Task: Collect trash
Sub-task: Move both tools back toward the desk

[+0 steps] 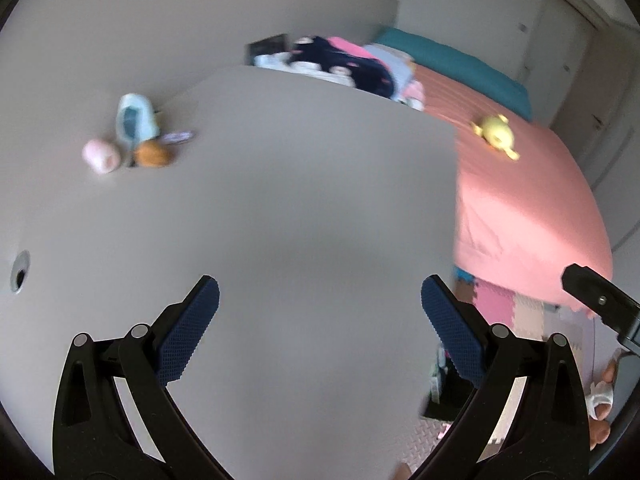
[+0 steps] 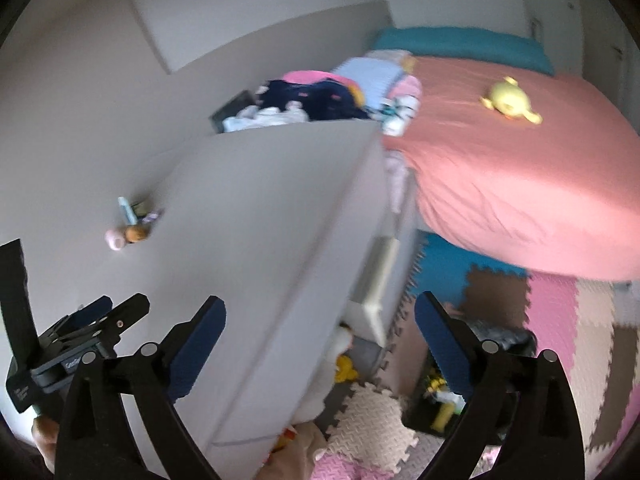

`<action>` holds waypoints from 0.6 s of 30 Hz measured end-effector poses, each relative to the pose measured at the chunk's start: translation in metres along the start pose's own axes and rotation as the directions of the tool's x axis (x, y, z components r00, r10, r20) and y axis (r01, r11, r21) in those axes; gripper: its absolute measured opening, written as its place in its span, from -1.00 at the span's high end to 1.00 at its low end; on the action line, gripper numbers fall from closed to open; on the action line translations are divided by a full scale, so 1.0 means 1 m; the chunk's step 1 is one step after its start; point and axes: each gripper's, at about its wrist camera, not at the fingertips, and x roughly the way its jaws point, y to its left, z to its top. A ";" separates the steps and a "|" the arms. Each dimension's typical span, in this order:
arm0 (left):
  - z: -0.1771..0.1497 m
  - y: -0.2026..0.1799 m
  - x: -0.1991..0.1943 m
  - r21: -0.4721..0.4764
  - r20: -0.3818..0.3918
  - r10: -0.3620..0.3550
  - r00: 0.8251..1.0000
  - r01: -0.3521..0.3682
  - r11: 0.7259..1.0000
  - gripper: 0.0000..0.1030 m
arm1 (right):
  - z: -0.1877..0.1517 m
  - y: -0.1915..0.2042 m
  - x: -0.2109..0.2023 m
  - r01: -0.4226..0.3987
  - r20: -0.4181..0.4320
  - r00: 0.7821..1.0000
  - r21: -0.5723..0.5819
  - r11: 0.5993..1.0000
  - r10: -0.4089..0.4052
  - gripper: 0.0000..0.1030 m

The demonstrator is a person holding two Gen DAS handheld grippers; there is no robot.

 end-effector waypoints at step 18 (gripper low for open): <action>0.017 0.179 0.009 -0.292 -0.033 0.138 0.990 -0.142 0.946 -0.90 | 0.030 0.168 0.099 -0.136 -0.128 0.986 -0.242 0.961 0.107 -0.85</action>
